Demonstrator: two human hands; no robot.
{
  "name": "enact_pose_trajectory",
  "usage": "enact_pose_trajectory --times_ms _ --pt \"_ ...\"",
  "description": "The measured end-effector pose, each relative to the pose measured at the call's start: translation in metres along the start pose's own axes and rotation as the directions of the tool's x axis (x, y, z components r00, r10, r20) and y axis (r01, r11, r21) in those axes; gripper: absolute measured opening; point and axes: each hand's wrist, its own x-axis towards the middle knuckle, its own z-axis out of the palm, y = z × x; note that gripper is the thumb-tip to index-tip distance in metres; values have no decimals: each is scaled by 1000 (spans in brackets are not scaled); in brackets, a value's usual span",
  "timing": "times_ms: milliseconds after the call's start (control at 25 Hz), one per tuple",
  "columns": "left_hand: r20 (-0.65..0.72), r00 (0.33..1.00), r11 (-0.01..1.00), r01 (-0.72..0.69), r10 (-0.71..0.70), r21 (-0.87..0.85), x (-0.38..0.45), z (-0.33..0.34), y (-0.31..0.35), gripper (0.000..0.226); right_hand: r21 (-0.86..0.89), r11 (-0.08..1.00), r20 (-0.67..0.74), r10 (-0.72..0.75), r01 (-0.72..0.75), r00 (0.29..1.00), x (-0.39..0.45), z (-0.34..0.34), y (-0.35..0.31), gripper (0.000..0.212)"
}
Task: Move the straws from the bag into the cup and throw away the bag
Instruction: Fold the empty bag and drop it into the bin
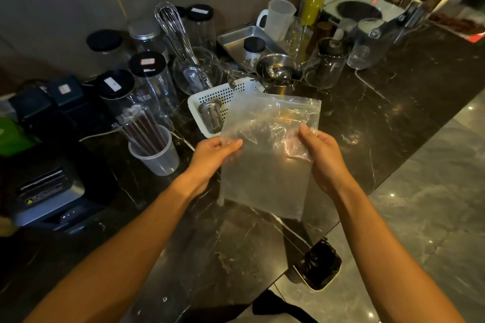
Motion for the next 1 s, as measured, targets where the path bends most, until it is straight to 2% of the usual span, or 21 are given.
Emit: enact_pose_trajectory --times_ms 80,160,280,480,640,760,880,1000 --pt "-73 997 999 4 -8 -45 -3 -3 -2 7 -5 998 11 57 -57 998 0 1 10 35" --pt "-137 990 996 9 -20 -85 -6 -5 -4 14 -57 989 36 138 -136 990 -4 0 24 46" --pt "-152 988 988 12 -35 -151 -11 -4 -8 19 -140 977 53 173 -164 984 -13 1 36 28" --pt "-94 992 988 73 -86 -132 -19 -11 -11 29 -145 984 -3 100 -99 995 -12 -7 36 21" --pt "-97 994 992 41 -53 -122 -24 -12 -8 21 -151 986 -19 71 -74 997 -12 -12 35 14" --pt "-90 996 998 0 -6 -68 -26 -14 -4 14 -222 973 -28 63 -68 998 -13 -16 33 16" --pt "-65 996 998 -62 61 -8 -26 -18 -2 21 -238 969 -76 43 -60 996 -13 -18 30 17" --pt "-80 986 987 -143 148 70 -26 -17 -1 17 -270 963 -129 -14 -22 992 -12 -19 27 12"
